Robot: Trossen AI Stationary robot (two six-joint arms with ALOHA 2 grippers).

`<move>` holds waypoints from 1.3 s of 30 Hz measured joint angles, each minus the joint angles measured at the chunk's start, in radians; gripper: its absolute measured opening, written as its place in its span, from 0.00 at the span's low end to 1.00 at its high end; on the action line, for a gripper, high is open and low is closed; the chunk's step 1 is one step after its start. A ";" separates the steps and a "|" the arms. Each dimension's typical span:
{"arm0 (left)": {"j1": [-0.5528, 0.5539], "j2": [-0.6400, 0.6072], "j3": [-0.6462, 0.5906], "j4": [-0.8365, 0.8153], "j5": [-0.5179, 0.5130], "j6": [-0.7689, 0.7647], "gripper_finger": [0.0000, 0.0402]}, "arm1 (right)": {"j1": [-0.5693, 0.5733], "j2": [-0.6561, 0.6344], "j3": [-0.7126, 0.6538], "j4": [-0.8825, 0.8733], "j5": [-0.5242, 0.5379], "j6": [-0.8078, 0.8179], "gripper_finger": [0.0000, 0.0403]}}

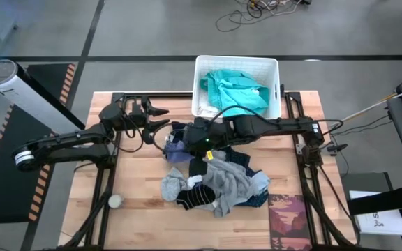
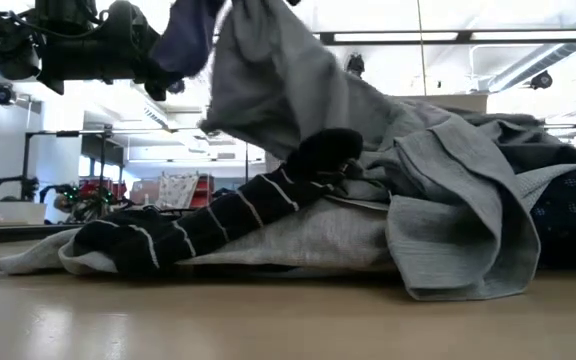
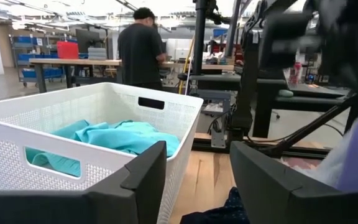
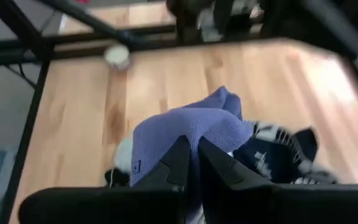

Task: Sort clothes
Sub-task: Put the violet sock into the white laundry bin

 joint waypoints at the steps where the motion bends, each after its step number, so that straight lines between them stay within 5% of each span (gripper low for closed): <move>1: 0.000 0.000 0.000 0.000 0.000 0.000 0.41 | 0.000 0.000 0.015 0.000 0.017 -0.001 0.01; 9: 0.000 0.000 0.000 0.000 0.000 0.000 0.43 | -0.001 -0.001 0.085 -0.016 0.116 -0.046 0.07; 16: 0.000 0.000 0.000 0.000 0.000 0.000 0.45 | 0.012 -0.001 0.085 -0.051 0.201 -0.097 0.01; 28: 0.000 0.000 -0.001 -0.001 0.000 0.005 0.38 | -0.030 -0.074 0.084 -0.209 0.713 -0.026 0.00; 39: 0.000 0.000 -0.001 -0.001 0.000 0.000 0.35 | -0.219 -0.131 0.084 -0.339 0.677 0.012 0.00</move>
